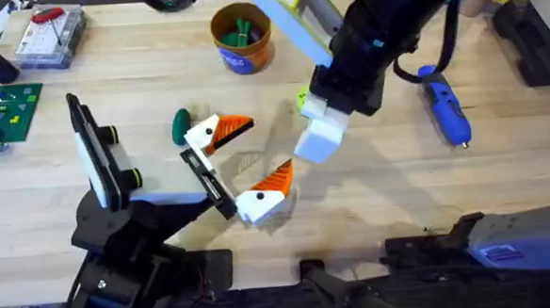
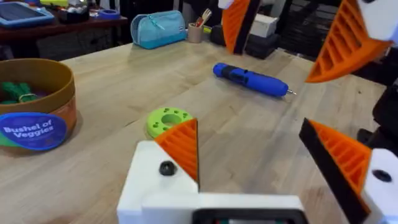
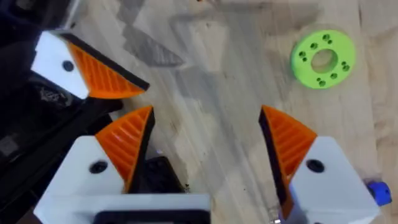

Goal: Pick up the gripper from the table and insert it into the empty holder that is missing its gripper. Then pick up a screw, insert it into the mounting hole, and use the screwdriver to tighten it. Finally, clean up the table by picking up the vegetable and placing it into the bucket.

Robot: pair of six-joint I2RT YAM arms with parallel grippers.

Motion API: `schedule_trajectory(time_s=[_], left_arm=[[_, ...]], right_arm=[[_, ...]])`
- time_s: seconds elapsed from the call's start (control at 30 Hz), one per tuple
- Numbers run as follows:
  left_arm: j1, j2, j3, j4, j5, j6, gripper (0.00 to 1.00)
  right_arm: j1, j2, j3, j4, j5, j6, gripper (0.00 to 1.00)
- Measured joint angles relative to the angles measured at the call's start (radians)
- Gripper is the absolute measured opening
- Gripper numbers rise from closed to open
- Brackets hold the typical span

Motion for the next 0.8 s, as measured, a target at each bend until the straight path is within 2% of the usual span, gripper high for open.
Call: schedule_trajectory(time_s=[0.07,0.1,0.13,0.27,0.3,0.37,0.8], left_arm=[[0.0,0.0,0.0,0.0,0.0,0.0,0.97],[0.0,0.0,0.0,0.0,0.001,-0.001,0.895],[0.0,0.0,0.0,0.001,0.0,-0.002,0.789],[0.0,0.0,0.0,0.0,-0.001,0.003,0.155],[0.0,0.0,0.0,0.001,-0.001,0.007,0.052],[0.0,0.0,0.0,0.001,-0.001,0.007,0.011],[0.0,0.0,0.0,0.001,-0.001,0.006,0.009]], right_arm=[[0.0,-0.001,0.0,0.0,-0.029,-0.015,0.996],[-0.001,-0.002,0.0,0.0,-0.047,-0.027,0.996],[-0.001,-0.004,0.0,0.0,-0.065,-0.041,0.996],[-0.001,-0.028,-0.001,0.002,-0.108,-0.085,0.996],[-0.001,-0.033,-0.001,0.002,-0.114,-0.092,0.996],[-0.001,-0.04,-0.001,0.002,-0.121,-0.103,0.996],[-0.001,-0.04,-0.001,0.014,-0.128,-0.129,0.996]])
